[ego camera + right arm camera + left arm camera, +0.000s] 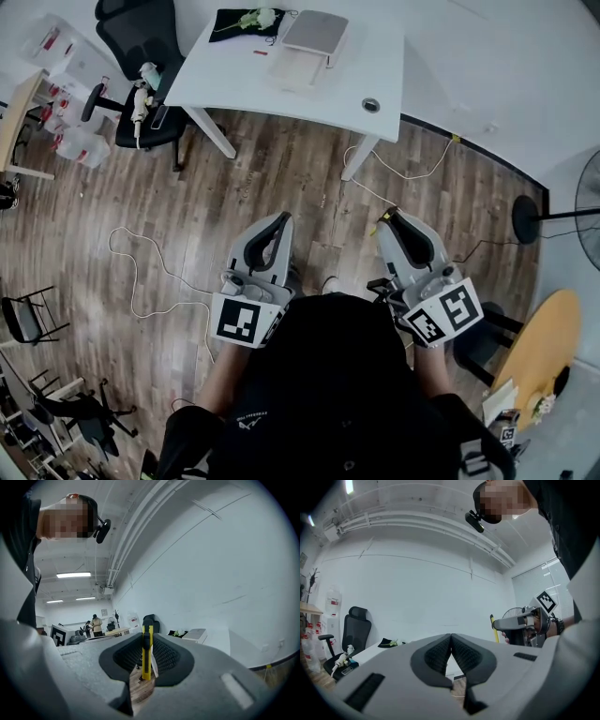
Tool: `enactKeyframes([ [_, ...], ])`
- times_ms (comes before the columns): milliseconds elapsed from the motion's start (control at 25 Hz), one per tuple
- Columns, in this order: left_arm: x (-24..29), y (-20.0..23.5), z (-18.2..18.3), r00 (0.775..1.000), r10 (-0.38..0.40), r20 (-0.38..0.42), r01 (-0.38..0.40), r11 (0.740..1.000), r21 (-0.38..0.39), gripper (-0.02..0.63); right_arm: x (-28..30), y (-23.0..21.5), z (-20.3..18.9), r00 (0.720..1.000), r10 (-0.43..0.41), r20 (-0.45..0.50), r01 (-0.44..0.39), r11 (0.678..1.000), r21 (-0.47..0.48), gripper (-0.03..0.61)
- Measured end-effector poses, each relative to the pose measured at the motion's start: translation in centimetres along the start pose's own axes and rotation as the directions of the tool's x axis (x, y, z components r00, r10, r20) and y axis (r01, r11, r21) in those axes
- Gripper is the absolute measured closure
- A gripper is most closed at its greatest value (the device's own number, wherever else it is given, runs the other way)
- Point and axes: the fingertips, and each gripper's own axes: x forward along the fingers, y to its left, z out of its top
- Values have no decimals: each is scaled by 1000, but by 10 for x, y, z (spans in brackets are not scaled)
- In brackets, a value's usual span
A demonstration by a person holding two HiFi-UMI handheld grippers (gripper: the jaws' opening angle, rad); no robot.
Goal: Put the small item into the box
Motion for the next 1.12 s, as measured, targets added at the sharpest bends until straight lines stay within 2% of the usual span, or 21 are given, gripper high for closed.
enactKeyframes([
  [160,10,44,-2,999,-1,-33,2,1000,8,609,37,2,4,1000,-26,8,26,1000,1,508],
  [440,20,108,0,999,-22,-23,22,1000,-4,609,91,3,5,995,-97,24,96,995,8,508],
  [680,18,151,3,1000,-9,-15,9,1000,2,609,124,-4,5,989,-142,46,139,988,62,508],
  [920,8,189,2,999,48,-12,-49,998,-28,609,158,1,4,991,-127,28,125,990,64,508],
  [1120,22,206,3,998,58,-8,-58,998,-29,609,184,-4,4,994,-105,-3,105,993,49,508],
])
